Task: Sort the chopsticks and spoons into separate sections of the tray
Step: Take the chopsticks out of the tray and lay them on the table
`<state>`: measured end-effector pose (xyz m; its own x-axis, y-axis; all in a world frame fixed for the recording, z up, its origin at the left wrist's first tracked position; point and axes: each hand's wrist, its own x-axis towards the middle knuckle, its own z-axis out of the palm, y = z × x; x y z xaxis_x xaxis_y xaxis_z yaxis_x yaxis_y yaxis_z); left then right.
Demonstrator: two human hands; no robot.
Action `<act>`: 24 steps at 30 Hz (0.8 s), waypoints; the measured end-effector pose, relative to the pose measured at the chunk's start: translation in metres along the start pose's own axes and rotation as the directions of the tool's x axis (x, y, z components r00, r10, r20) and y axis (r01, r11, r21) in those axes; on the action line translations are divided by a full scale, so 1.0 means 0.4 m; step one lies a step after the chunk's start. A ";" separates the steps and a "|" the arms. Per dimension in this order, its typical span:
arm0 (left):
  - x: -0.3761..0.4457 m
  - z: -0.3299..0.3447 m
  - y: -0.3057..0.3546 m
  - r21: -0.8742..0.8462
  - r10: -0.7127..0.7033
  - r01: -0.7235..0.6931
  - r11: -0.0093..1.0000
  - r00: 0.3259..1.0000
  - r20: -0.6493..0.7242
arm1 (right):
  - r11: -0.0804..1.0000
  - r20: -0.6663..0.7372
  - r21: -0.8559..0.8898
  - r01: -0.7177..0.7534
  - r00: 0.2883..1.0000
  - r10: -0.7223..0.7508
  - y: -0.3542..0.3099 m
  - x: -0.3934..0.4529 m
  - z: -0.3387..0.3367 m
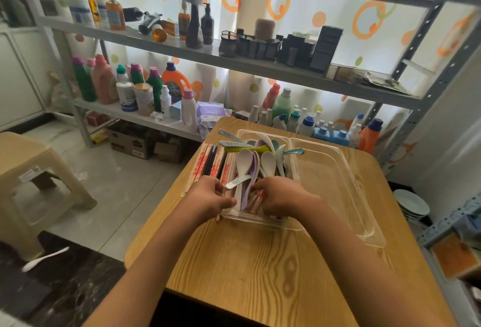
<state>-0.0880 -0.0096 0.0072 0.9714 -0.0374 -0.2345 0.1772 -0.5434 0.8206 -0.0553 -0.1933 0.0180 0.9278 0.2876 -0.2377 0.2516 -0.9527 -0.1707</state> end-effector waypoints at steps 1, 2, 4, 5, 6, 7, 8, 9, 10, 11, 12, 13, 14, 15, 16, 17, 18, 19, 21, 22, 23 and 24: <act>0.000 0.000 0.000 0.002 0.002 -0.002 1.000 1.000 0.000 | 1.000 -0.011 -0.004 0.002 1.000 -0.002 -0.001 0.000 0.003; 0.000 0.000 0.000 0.004 0.003 -0.003 1.000 1.000 0.000 | 1.000 -0.025 0.000 0.004 1.000 -0.004 -0.003 0.002 0.005; -0.001 -0.001 -0.001 0.000 0.006 -0.006 1.000 1.000 -0.002 | 1.000 -0.070 -0.001 0.011 0.997 -0.011 -0.009 0.009 0.011; -0.002 0.000 -0.001 -0.001 0.009 -0.009 1.000 1.000 -0.003 | 1.000 -0.104 -0.005 0.013 0.995 -0.013 -0.009 0.013 0.014; -0.002 0.000 -0.001 0.000 0.013 -0.013 1.000 1.000 -0.004 | 1.000 -0.137 -0.010 0.014 0.990 -0.015 -0.009 0.015 0.017; -0.002 0.000 -0.002 0.001 0.014 -0.014 1.000 1.000 -0.004 | 1.000 -0.163 -0.017 0.014 0.987 -0.017 -0.007 0.016 0.020; -0.002 0.000 -0.002 0.003 0.014 -0.014 1.000 1.000 -0.003 | 1.000 -0.174 -0.025 0.018 0.985 -0.022 -0.004 0.015 0.023; -0.002 0.000 -0.002 0.004 0.014 -0.014 1.000 1.000 -0.002 | 0.999 -0.171 -0.033 0.024 0.985 -0.029 -0.002 0.012 0.024; -0.001 0.000 -0.002 0.006 0.014 -0.014 1.000 1.000 -0.002 | 0.999 -0.163 -0.037 0.032 0.986 -0.038 0.000 0.008 0.026; -0.001 0.000 -0.001 0.011 0.015 -0.015 1.000 1.000 -0.001 | 0.999 -0.156 -0.038 0.040 0.987 -0.045 0.002 0.005 0.027; 0.000 0.000 0.001 0.017 0.013 -0.013 1.000 1.000 -0.001 | 0.998 -0.152 -0.040 0.046 0.987 -0.052 0.003 0.004 0.029; 0.001 0.000 0.003 0.021 0.011 -0.011 1.000 1.000 -0.001 | 0.998 -0.149 -0.048 0.050 0.987 -0.057 0.002 0.005 0.030; 0.002 -0.001 0.004 0.023 0.008 -0.008 1.000 1.000 0.002 | 0.997 -0.148 -0.064 0.053 0.987 -0.062 0.000 0.007 0.032; 0.003 -0.001 0.005 0.022 0.004 -0.004 1.000 1.000 0.006 | 0.995 -0.153 -0.084 0.055 0.986 -0.067 -0.002 0.009 0.034; 0.003 -0.002 0.005 0.019 -0.001 0.001 1.000 1.000 0.011 | 0.993 -0.160 -0.104 0.056 0.984 -0.073 -0.004 0.011 0.038; 0.004 -0.003 0.005 0.017 -0.005 0.004 1.000 1.000 0.017 | 0.991 -0.169 -0.119 0.058 0.983 -0.078 -0.004 0.013 0.040; 0.005 -0.003 0.004 0.017 -0.008 0.007 1.000 1.000 0.021 | 0.990 -0.174 -0.127 0.059 0.981 -0.081 -0.003 0.013 0.041; 0.005 -0.004 0.003 0.018 -0.010 0.009 1.000 1.000 0.023 | 0.990 -0.177 -0.123 0.065 0.980 -0.087 -0.003 0.011 0.038; 0.006 -0.003 0.001 0.012 -0.013 0.012 1.000 1.000 0.023 | 0.993 -0.183 -0.080 0.085 0.978 -0.099 0.000 0.000 0.026; 0.007 -0.002 0.001 0.011 -0.013 0.013 1.000 1.000 0.021 | 0.993 -0.194 -0.060 0.105 0.974 -0.115 0.002 -0.007 0.021; 0.007 -0.002 0.000 0.013 -0.012 0.011 1.000 1.000 0.019 | 0.991 -0.209 -0.048 0.127 0.969 -0.134 0.004 -0.015 0.018; 0.007 0.000 0.000 0.017 -0.009 0.008 1.000 1.000 0.017 | 0.989 -0.225 -0.033 0.146 0.963 -0.149 0.007 -0.024 0.017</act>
<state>-0.0852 -0.0096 0.0068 0.9670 -0.0471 -0.2505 0.1826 -0.5577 0.8097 -0.0653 -0.1980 0.0133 0.9177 0.3970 0.0122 0.3930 -0.9033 -0.1717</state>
